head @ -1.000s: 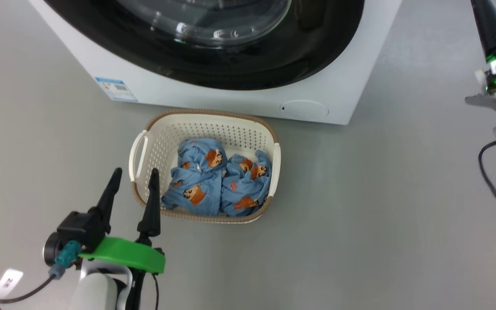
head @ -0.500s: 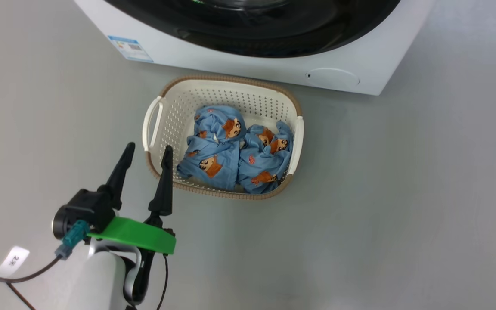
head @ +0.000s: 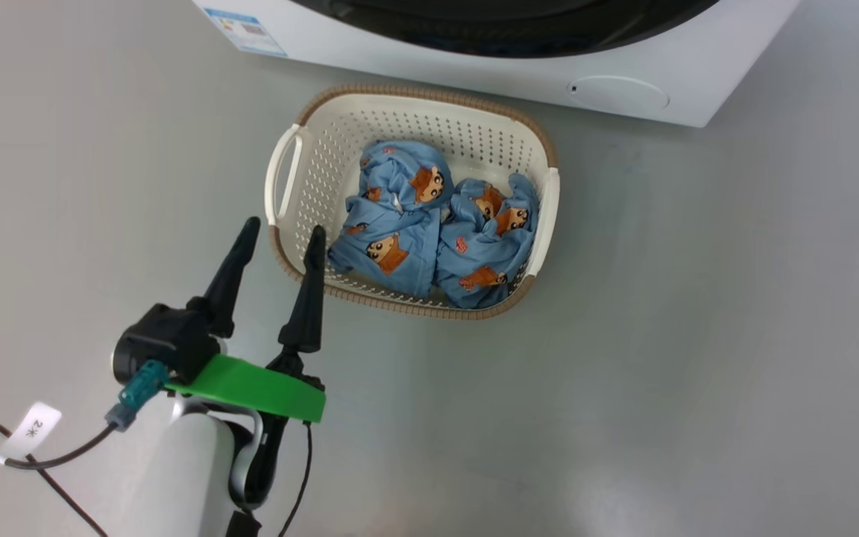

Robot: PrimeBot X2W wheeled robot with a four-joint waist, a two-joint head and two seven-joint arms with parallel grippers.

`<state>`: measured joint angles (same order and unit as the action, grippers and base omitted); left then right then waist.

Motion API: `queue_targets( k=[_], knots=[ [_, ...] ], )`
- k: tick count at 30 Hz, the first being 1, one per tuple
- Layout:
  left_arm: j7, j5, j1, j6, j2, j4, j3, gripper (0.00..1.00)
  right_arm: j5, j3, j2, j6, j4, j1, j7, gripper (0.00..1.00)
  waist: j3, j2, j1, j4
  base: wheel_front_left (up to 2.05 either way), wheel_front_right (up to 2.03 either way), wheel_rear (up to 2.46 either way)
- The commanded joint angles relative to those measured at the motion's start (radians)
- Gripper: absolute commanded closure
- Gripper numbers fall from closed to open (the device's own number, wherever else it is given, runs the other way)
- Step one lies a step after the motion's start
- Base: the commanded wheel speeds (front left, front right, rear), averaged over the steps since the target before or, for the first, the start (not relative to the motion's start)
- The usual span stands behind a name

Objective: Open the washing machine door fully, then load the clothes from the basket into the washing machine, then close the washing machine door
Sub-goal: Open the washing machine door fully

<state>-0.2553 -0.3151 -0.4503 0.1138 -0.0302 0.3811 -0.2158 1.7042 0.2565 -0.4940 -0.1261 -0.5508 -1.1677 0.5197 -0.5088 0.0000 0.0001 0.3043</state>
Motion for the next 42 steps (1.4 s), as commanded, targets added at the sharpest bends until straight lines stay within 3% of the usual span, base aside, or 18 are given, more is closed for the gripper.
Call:
queue_targets(
  k=[1, 20, 42],
  knots=[
    [-0.006, -0.008, -0.008, -0.003, -0.02, -0.03, 0.027, 0.0, -0.003, 0.002, 0.002, -0.005, 0.018, -0.016, 0.007, 1.0, -0.015, 0.0, 0.0, 0.009, 0.0, 0.0, 0.0],
    [-0.006, -0.054, -0.035, -0.019, -0.02, -0.053, -0.022, 0.0, -0.066, 0.048, 0.044, -0.005, -0.065, -0.146, 0.083, 1.0, -0.067, 0.0, 0.0, 0.04, 0.0, 0.0, 0.0],
    [-0.006, -0.041, -0.013, -0.026, -0.02, -0.045, -0.02, 0.0, -0.072, 0.095, 0.099, -0.005, -0.056, -0.037, 0.172, 1.0, 0.007, 0.0, 0.0, 0.02, 0.0, 0.0, 0.0]
  ],
)
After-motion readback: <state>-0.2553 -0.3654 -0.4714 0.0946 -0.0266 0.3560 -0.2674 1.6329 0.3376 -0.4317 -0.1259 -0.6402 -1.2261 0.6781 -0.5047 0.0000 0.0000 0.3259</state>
